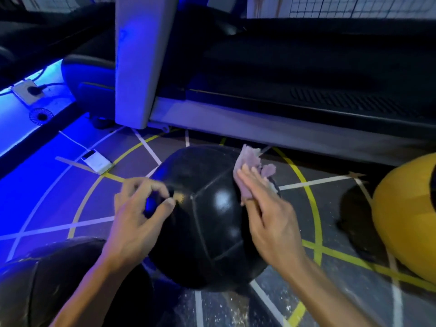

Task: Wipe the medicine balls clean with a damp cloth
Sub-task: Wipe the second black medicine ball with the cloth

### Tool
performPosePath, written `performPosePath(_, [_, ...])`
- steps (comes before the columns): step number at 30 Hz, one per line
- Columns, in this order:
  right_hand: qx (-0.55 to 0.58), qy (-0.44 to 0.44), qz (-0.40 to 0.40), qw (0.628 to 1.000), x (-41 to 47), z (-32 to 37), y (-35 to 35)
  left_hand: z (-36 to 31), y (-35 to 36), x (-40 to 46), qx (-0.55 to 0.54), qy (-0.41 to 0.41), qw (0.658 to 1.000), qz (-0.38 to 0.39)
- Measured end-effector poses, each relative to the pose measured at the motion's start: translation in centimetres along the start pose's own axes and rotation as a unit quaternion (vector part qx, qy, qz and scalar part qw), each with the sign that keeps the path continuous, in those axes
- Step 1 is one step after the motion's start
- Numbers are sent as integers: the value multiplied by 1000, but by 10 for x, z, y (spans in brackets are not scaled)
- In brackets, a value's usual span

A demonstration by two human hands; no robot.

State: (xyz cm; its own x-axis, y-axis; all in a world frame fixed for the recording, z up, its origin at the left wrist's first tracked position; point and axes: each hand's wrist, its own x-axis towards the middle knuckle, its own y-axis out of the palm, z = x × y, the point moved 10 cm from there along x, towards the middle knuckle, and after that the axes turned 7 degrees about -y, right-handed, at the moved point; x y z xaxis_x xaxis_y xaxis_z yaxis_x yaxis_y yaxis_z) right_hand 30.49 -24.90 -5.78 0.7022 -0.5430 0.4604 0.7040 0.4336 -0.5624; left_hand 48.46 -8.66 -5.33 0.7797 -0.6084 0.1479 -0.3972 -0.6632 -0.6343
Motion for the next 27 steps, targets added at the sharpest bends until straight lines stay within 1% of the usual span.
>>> performPosePath(4, [-9, -80, -1, 997, -44, 26, 2, -13, 16, 4, 78, 28, 994, 65])
performPosePath(5, [-12, -108, 10, 994, -52, 38, 5, -12, 17, 1, 81, 31, 994, 74])
performPosePath(8, [-42, -211, 86, 973, -41, 69, 20, -11, 18, -12, 79, 58, 992, 83])
performPosePath(9, [-34, -216, 94, 971, -27, 69, 21, -11, 17, -15, 78, 60, 992, 80])
performPosePath(10, [-6, -179, 87, 980, -9, 58, 16, -11, 17, -16, 74, 59, 993, 76])
performPosePath(11, [18, -108, 73, 991, 12, 35, 7, -13, 16, -18, 69, 57, 993, 74])
performPosePath(12, [16, -33, 56, 998, 31, 3, -3, -13, 16, -19, 64, 54, 994, 71])
performPosePath(13, [13, 53, 51, 997, 42, -29, -11, -14, 16, -19, 63, 53, 994, 70])
performPosePath(14, [11, 107, 46, 993, 46, -48, -15, -16, 17, -19, 65, 52, 994, 70])
performPosePath(15, [21, 123, 40, 991, 45, -48, -15, -18, 19, -18, 67, 53, 994, 73])
performPosePath(16, [25, 97, 35, 994, 42, -33, -12, -20, 21, -17, 70, 57, 993, 77])
performPosePath(18, [27, -49, 91, 994, 27, 38, 13, -20, 22, -12, 78, 66, 992, 70])
performPosePath(19, [29, -109, 118, 987, 17, 55, 21, -19, 24, -11, 80, 67, 992, 72])
performPosePath(20, [27, -120, 119, 985, 16, 49, 19, -19, 25, -12, 73, 65, 992, 77])
performPosePath(21, [25, -70, 108, 991, 24, 22, 10, -18, 23, -13, 61, 60, 993, 78])
performPosePath(22, [14, 12, 62, 998, 34, -19, -5, -17, 21, -13, 54, 55, 994, 76])
performPosePath(23, [9, 95, 39, 995, 35, -52, -18, -15, 19, -13, 52, 50, 994, 76])
performPosePath(24, [15, 145, 21, 989, 27, -69, -25, -14, 19, -13, 51, 46, 995, 79])
performPosePath(25, [35, 159, 11, 987, 13, -64, -27, -14, 20, -11, 45, 46, 994, 83])
performPosePath(26, [51, 116, -7, 992, 2, -39, -24, -14, 19, -8, 38, 50, 994, 84])
performPosePath(27, [62, 47, -3, 997, -11, -5, -14, -12, 16, -4, 35, 52, 995, 83])
